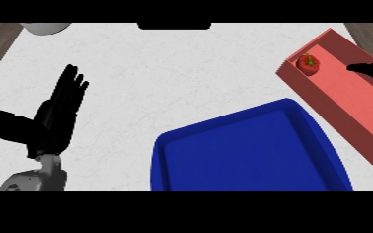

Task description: Pick the bell pepper from the tray and place it in the cardboard box

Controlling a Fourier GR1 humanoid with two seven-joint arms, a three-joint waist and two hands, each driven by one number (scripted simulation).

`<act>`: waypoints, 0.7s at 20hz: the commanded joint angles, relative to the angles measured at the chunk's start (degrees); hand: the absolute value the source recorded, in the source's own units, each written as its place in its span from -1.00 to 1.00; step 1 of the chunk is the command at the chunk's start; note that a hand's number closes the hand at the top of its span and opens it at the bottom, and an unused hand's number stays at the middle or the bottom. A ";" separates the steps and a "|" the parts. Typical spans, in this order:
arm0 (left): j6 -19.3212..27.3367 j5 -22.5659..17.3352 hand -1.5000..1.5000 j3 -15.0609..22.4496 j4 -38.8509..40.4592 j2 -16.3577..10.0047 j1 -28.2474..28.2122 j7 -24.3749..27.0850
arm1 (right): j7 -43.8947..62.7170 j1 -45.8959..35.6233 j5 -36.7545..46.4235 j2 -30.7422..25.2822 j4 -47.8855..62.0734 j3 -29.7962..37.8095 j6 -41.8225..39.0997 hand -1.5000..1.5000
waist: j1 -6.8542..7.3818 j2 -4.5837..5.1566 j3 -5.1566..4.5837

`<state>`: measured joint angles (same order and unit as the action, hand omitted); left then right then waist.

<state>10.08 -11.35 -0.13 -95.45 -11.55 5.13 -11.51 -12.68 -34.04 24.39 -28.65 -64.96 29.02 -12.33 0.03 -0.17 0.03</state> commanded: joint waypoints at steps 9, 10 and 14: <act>0.21 0.58 0.00 0.02 -0.26 1.29 1.08 -1.19 | 2.78 0.20 -21.72 -7.21 9.26 15.89 -11.39 -1.00 | 0.00 0.20 0.00; -1.69 -0.48 0.00 -2.52 1.73 -0.58 1.74 0.20 | 1.02 1.03 -20.96 -9.19 11.87 16.03 -10.92 -1.00 | 0.10 0.27 0.00; -0.97 0.37 0.00 -0.82 -3.23 0.26 -0.28 -2.92 | -0.04 1.64 -24.24 -12.84 14.69 18.10 -11.46 -1.00 | 0.27 0.16 0.00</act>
<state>8.98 -11.05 -1.16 -95.09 -11.21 5.75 -11.83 -11.31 -33.41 2.89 -38.65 -52.99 45.13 -23.74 0.10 0.03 0.03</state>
